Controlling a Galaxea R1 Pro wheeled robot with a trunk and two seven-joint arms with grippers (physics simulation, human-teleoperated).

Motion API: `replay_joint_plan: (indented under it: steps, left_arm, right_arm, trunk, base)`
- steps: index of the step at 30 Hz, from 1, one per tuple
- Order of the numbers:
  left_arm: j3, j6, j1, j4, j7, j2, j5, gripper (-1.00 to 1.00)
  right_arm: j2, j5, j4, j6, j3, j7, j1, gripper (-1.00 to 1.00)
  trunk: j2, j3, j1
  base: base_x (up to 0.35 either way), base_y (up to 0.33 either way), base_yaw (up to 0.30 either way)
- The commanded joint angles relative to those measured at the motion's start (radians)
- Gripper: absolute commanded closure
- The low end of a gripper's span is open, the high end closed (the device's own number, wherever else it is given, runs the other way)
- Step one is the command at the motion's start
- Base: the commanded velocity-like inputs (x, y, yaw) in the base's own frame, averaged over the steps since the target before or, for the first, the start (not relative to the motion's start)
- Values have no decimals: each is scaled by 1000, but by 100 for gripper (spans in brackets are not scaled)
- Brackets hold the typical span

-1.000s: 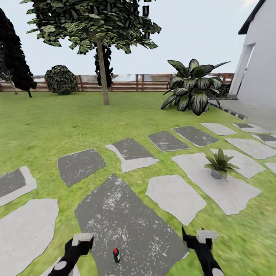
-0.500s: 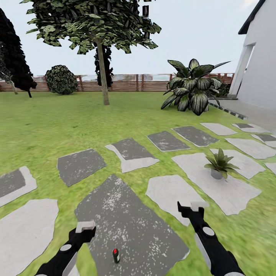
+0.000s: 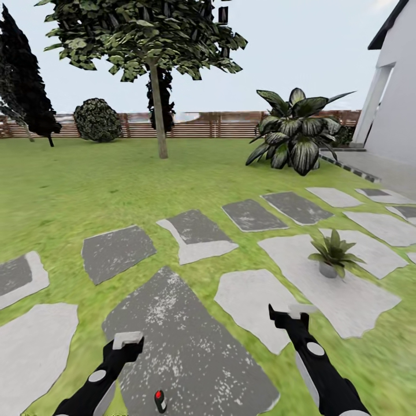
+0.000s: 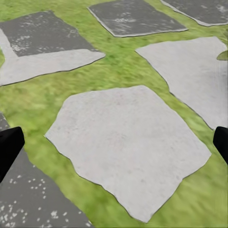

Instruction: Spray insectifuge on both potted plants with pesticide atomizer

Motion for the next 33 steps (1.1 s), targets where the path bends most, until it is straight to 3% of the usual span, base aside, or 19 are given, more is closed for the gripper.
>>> replay_joint_plan:
  steps: [1, 6, 13, 23, 33]
  left_arm:
    - [1, -5, -1, 1, 0, -1, 2, -100]
    - [0, -64, 0, 1, 2, -3, 2, -100]
    - [1, -73, 1, 1, 1, -1, 3, -100]
    - [2, -75, 2, 2, -6, 4, 3, -100]
    - [1, -76, 4, 4, -12, 7, 3, -100]
  right_arm:
    - [0, 1, 0, -3, -1, 0, 0, -100]
    - [-1, -1, 0, -3, -2, 0, 1, -100]
    - [-4, 1, 1, -2, -2, 2, 1, -100]
    - [-4, 2, 1, -3, -2, 3, 1, -100]
    - [-4, 1, -2, -3, -2, 3, 1, -100]
  trunk:
    - [0, -1, 0]
    - [0, -1, 0]
    - [0, -1, 0]
    - [0, -1, 0]
    - [-70, -32, 38]
  base:
    - [53, -81, 222]
    - [-58, -45, 79]
    - [-264, -135, -4]
    - [-38, -22, -213]
    - [-1, 0, -28]
